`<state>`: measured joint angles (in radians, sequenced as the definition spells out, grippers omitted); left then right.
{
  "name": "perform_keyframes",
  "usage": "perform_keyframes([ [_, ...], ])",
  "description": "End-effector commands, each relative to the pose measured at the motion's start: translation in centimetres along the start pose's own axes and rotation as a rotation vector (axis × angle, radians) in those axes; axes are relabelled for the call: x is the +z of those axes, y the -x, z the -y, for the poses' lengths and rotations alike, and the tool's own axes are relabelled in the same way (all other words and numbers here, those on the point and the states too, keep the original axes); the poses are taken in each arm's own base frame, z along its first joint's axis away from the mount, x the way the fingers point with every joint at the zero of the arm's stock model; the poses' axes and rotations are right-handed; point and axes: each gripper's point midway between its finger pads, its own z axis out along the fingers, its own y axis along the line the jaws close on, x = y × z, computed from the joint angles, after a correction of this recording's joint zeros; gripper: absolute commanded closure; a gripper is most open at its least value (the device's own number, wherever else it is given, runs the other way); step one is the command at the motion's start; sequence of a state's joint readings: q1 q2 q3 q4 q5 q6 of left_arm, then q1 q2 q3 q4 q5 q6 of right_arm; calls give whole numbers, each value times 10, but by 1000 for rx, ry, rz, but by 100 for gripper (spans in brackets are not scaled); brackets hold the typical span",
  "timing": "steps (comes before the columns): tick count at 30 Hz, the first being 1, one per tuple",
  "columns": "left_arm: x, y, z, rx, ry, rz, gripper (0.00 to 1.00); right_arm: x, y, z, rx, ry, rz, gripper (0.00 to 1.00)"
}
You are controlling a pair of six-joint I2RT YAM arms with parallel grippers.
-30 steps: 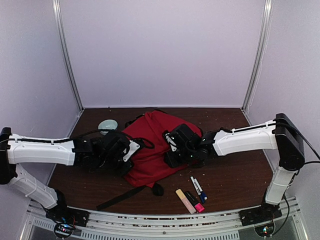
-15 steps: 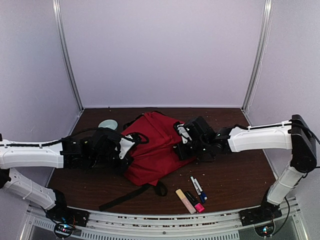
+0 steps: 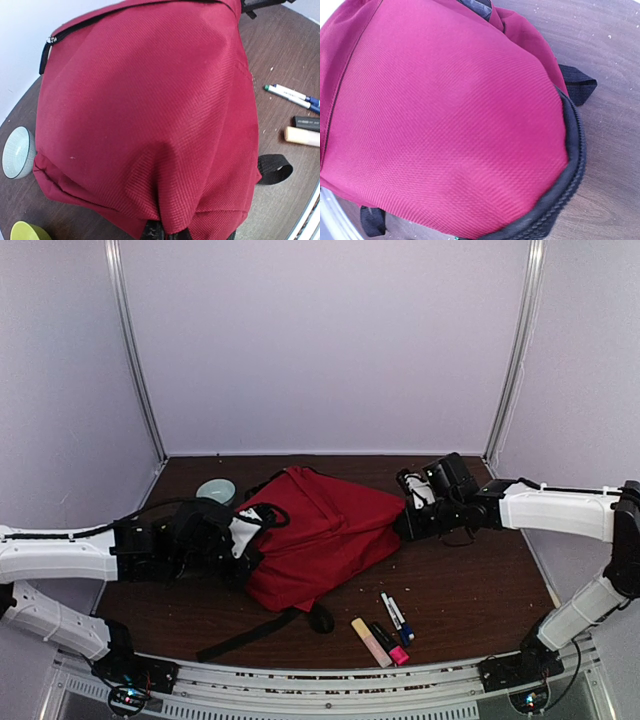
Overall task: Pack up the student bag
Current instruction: Zip the student bag into the largest pocket of the bag, then adjust the student bag at the center of the board.
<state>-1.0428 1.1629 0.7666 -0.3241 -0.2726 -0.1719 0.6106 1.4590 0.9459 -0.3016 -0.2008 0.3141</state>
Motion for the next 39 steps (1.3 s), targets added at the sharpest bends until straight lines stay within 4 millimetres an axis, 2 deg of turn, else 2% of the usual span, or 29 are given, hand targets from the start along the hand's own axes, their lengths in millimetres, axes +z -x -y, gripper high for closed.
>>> perform_keyframes([
  [1,-23,-15,-37,-30,153,-40,100,-18,13,82,117,-266,31,100],
  [3,-26,-14,-37,-36,149,-22,100,-16,16,57,72,-169,42,100],
  [9,-22,-1,-25,34,82,6,100,-11,-3,-53,-154,167,-27,100],
  [10,-20,2,-22,51,65,0,92,-15,-5,-68,-178,216,-36,100],
  [12,-15,11,-11,101,14,-7,50,-23,-9,-93,-211,289,-54,100],
  [13,-16,22,-5,125,-15,8,38,-28,-9,-101,-217,316,-53,100],
  [15,-20,44,16,213,-68,60,29,-39,-9,-113,-206,367,-51,100],
  [18,-28,80,53,377,-117,183,27,-48,-14,-114,-181,383,-59,100],
  [19,-23,87,65,413,-137,196,28,-49,-15,-110,-177,363,-63,100],
  [21,-11,99,85,451,-189,199,34,-49,-15,-98,-165,302,-77,100],
  [25,28,103,122,523,-267,127,52,-51,-15,-76,-114,215,-132,100],
  [26,35,112,127,516,-268,143,54,-53,-16,-75,-106,215,-144,100],
  [29,59,130,127,495,-189,147,49,-57,-21,-67,-89,203,-177,100],
  [32,91,129,114,554,-52,35,41,-57,-23,-53,-67,175,-185,100],
  [35,105,125,117,658,-26,-13,44,-54,-23,-46,-45,181,-194,100],
  [39,106,122,119,711,-34,-1,53,-52,-21,-45,-13,220,-193,100],
])
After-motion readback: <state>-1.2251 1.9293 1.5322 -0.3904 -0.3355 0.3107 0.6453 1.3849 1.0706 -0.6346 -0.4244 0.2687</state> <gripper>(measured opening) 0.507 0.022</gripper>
